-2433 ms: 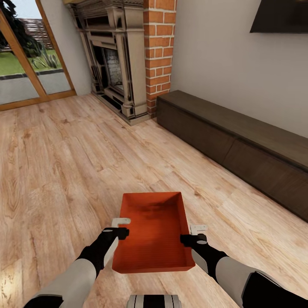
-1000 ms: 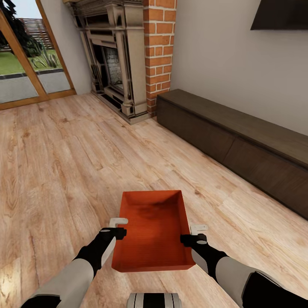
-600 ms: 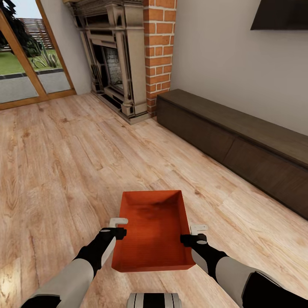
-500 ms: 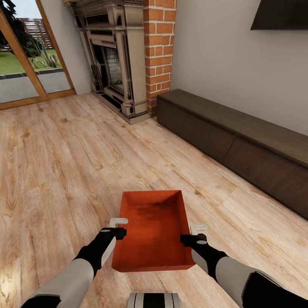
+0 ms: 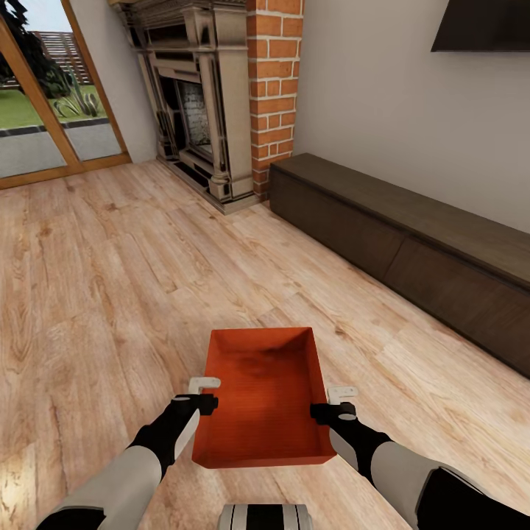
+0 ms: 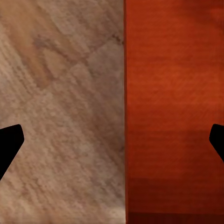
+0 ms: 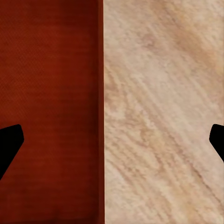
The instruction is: Move the two storage containers from the living room to the garage. In the garage, place one container on the floor and stack the other container on top of it (either order is fine).
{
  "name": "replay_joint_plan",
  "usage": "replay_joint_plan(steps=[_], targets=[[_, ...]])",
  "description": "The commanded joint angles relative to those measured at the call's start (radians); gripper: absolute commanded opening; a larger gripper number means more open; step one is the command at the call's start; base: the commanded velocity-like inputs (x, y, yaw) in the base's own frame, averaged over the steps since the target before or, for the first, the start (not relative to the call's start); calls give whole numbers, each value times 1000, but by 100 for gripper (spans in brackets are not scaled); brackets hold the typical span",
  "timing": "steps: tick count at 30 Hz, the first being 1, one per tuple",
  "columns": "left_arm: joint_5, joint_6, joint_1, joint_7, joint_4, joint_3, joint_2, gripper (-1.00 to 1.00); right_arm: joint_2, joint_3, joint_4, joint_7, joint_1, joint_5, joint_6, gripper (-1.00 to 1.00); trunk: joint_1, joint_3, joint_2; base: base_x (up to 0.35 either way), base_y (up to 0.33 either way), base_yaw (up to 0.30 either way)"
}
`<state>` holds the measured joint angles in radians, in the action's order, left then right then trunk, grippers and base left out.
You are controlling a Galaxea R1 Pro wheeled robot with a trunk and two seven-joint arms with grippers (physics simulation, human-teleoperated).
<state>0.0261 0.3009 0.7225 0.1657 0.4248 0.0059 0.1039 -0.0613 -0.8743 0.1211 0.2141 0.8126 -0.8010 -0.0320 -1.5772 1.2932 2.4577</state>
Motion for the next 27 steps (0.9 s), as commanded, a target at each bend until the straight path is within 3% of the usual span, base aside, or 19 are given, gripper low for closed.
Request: replay_joint_plan(steps=[1,10,16,27], targets=[[2,6,0,3,2,1,0,100,0,-9,0,4,0,-11,-3,100,0,1,0,0,0,0],[-1,5,0,0,-1,2,-2,100,0,-9,0,4,0,-11,-1,100,0,1,0,0,0,0],[-47,4,0,-5,-5,2,-5,100,0,-9,0,4,0,-11,1,100,0,1,0,0,0,0],[-58,1,0,1,-37,0,-6,100,0,-9,0,4,0,-10,1,100,0,1,0,0,0,0]])
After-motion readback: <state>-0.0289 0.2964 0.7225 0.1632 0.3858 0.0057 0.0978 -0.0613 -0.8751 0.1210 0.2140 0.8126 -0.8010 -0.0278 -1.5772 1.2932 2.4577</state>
